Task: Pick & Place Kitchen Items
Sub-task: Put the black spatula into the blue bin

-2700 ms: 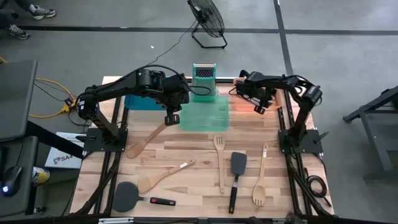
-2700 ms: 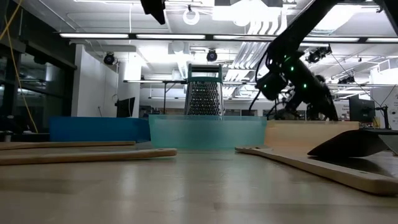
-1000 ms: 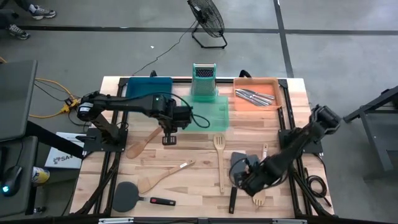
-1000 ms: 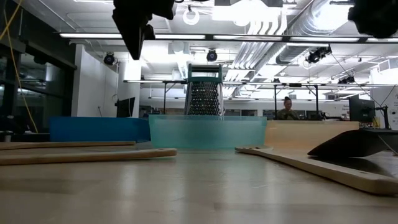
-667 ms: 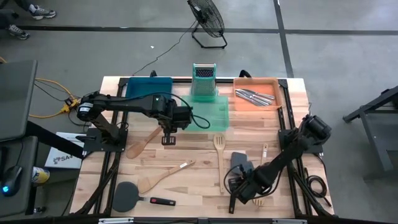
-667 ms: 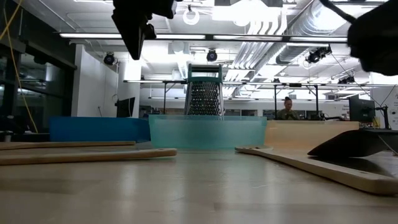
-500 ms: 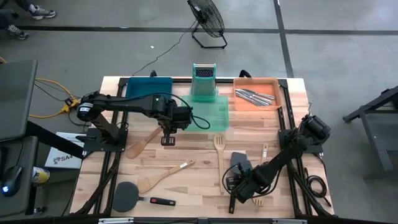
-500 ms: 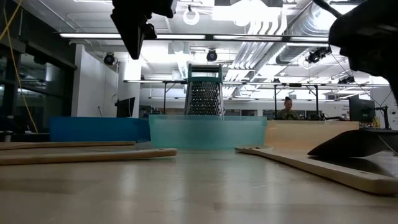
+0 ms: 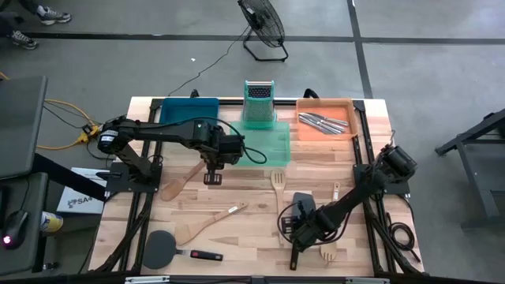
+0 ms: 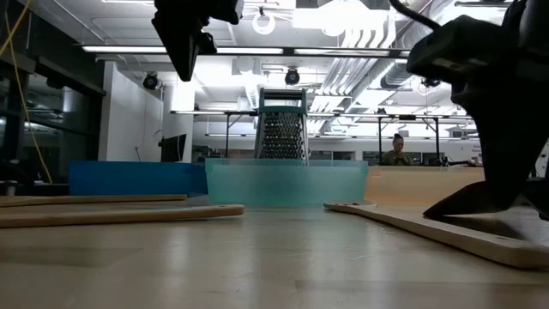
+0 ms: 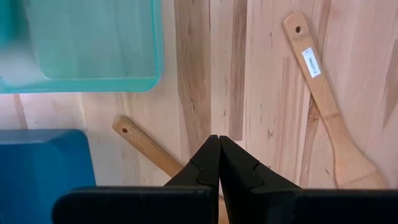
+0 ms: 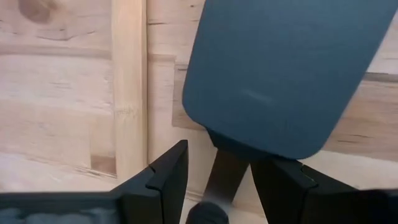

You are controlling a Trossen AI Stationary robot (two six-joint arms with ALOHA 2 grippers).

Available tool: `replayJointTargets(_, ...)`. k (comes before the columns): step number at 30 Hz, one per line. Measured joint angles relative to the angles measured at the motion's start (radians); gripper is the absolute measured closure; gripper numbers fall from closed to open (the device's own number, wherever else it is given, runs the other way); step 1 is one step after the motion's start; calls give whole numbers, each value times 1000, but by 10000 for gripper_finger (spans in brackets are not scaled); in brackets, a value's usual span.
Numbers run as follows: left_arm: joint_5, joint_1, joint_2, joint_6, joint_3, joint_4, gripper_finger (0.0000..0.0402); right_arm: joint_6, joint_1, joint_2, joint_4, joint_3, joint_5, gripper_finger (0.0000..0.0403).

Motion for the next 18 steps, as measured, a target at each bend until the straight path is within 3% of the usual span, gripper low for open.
replayJointTargets(8,1,0,0,0,0,-7,402,-2,-7,28,32,0,-67,269)
replayJointTargets(18,29,0,0,0,0,2,402,-15,-7,28,43,5,-69,386)
